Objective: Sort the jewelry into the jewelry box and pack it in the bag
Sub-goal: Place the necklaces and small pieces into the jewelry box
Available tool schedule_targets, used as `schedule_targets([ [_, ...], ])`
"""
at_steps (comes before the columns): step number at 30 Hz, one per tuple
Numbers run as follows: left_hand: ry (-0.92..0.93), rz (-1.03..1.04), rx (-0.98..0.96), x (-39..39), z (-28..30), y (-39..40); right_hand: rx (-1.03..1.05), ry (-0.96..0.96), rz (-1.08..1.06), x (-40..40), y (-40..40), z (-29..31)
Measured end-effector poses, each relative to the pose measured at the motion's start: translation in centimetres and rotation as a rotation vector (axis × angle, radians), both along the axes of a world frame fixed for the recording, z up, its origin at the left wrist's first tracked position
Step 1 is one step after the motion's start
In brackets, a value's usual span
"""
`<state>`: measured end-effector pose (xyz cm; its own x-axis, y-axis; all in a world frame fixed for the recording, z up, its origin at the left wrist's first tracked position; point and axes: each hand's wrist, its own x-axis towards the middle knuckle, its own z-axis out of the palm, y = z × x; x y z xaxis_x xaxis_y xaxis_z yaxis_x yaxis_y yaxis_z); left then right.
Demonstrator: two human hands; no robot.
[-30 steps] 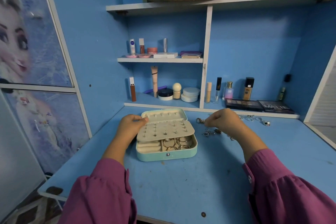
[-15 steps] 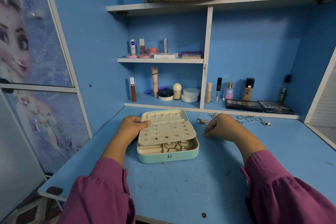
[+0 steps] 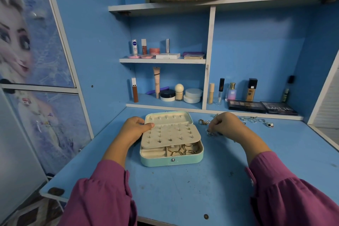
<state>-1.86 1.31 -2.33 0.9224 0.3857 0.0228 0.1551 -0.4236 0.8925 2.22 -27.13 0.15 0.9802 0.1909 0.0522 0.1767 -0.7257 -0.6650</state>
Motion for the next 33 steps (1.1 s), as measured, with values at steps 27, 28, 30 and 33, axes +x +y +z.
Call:
schedule_targets([
  [27,-0.122,-0.073,0.193,-0.6,1.7,-2.5,0.699,-0.057,0.054,-1.1,2.2,0.7],
  [28,-0.185,-0.129,0.173,-0.6,2.4,-3.2,0.704,-0.049,0.061,-1.3,2.4,0.8],
  [30,-0.239,-0.288,0.143,-0.5,3.8,-5.0,0.724,-0.042,0.097,-1.3,2.7,0.7],
  [33,-0.222,-0.438,0.21,-0.1,5.1,-7.5,0.752,-0.034,0.129,-1.3,2.9,0.5],
])
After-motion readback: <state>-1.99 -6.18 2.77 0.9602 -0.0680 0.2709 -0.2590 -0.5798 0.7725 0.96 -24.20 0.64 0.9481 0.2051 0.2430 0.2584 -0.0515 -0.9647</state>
